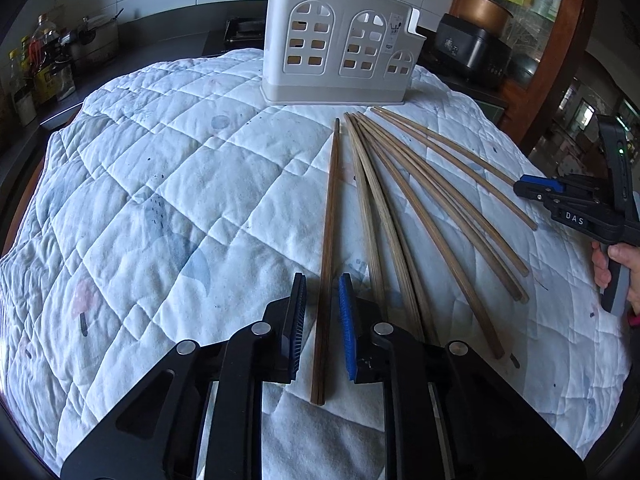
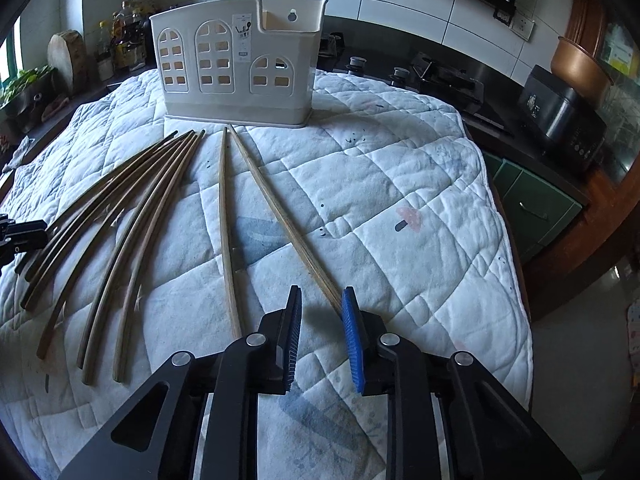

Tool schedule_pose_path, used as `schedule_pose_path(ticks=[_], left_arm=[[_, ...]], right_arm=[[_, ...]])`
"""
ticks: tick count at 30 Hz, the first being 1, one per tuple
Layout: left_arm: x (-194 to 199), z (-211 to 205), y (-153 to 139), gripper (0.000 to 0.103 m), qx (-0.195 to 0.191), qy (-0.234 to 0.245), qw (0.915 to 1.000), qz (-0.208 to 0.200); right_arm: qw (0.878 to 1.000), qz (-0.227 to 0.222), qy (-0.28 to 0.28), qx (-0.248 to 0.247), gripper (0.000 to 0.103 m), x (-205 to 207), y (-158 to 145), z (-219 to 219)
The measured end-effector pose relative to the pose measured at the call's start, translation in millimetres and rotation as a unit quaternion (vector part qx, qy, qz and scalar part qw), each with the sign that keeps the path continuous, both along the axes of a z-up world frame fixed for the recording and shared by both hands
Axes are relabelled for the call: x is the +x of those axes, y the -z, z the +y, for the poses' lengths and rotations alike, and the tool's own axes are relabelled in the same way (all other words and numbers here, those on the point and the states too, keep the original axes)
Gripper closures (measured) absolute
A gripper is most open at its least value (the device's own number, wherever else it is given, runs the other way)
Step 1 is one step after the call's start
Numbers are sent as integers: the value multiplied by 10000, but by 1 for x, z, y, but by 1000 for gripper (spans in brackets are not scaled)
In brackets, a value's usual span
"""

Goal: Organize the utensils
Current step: 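Close the left tool on one wooden chopstick while the right tool grasps another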

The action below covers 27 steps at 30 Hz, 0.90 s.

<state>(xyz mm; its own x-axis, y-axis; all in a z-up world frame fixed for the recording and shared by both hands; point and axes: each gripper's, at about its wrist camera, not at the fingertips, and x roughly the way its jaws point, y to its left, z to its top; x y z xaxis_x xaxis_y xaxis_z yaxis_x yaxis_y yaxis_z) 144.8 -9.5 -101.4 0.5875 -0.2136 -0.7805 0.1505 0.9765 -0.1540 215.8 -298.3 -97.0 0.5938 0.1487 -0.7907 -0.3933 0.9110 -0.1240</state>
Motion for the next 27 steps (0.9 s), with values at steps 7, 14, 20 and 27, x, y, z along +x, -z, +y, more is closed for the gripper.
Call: schedule_pose_path(ticks=[7, 14, 20, 27], left_arm=[[4, -3, 0, 87, 103, 57, 9999, 20], [5, -2, 1, 87, 81, 34, 10000, -4], [6, -2, 3, 87, 109, 16, 9999, -12], [7, -11, 3, 92, 456, -48, 9989, -56]], right_arm=[[9996, -74, -168, -236, 84, 4, 2, 1], [9992, -19, -234, -321, 83, 9, 8, -1], [9994, -34, -253, -230, 92, 5, 5, -1], [9995, -66, -217, -239, 90, 6, 10, 2]])
